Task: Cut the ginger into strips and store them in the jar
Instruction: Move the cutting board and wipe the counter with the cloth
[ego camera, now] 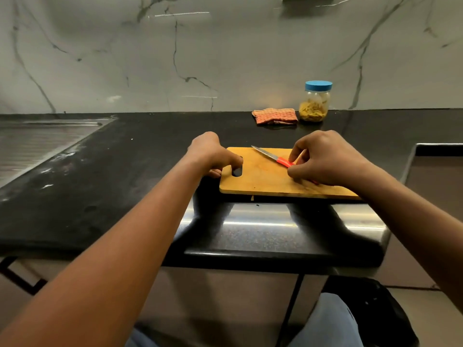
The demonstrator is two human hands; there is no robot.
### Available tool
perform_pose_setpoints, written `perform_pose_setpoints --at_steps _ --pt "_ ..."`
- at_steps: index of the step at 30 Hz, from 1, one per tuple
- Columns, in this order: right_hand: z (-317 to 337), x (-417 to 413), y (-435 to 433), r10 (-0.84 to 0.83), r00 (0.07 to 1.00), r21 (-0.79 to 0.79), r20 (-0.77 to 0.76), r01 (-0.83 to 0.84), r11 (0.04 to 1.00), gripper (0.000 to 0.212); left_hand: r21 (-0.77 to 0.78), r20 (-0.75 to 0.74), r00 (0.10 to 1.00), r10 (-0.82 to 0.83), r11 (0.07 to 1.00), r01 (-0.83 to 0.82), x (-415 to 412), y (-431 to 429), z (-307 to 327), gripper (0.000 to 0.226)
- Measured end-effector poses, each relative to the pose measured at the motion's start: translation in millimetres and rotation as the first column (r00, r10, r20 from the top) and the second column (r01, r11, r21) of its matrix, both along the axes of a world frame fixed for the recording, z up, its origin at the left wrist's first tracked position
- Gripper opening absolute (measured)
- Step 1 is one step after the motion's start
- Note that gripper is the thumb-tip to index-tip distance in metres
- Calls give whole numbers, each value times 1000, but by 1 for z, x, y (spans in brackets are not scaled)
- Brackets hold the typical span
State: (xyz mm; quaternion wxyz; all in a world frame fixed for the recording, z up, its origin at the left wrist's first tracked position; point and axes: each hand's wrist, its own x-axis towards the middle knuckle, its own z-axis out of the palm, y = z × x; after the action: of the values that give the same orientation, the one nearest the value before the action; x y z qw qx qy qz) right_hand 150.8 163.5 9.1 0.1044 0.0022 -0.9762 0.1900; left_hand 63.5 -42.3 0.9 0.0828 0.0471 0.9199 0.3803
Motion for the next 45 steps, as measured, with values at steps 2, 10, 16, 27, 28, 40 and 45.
perform_pose_setpoints --at_steps 2,10,16,27,28,40,45 --pt "3 2 2 1 1000 -12 -11 -2 1000 21 76 23 1000 11 997 -13 1 1 -1 36" --pt "9 11 15 -19 999 -6 -49 19 1000 21 399 273 957 -93 916 -25 0 2 11 38" --pt "10 33 31 -25 995 144 -94 38 989 29 595 314 938 -146 800 -75 24 30 9 30" --pt "11 158 154 -275 943 210 -188 312 927 31 764 315 897 -309 643 -47 125 181 3 14" --pt "11 173 167 -310 929 212 -201 350 912 30 784 317 889 -331 619 -50 139 197 -1 14" --pt "-115 267 263 -444 893 72 -79 449 891 25 750 522 766 -374 629 -204 236 290 -140 23" --pt "-206 242 272 -406 914 24 7 406 914 26 638 661 721 -207 660 -396 241 290 -213 16"
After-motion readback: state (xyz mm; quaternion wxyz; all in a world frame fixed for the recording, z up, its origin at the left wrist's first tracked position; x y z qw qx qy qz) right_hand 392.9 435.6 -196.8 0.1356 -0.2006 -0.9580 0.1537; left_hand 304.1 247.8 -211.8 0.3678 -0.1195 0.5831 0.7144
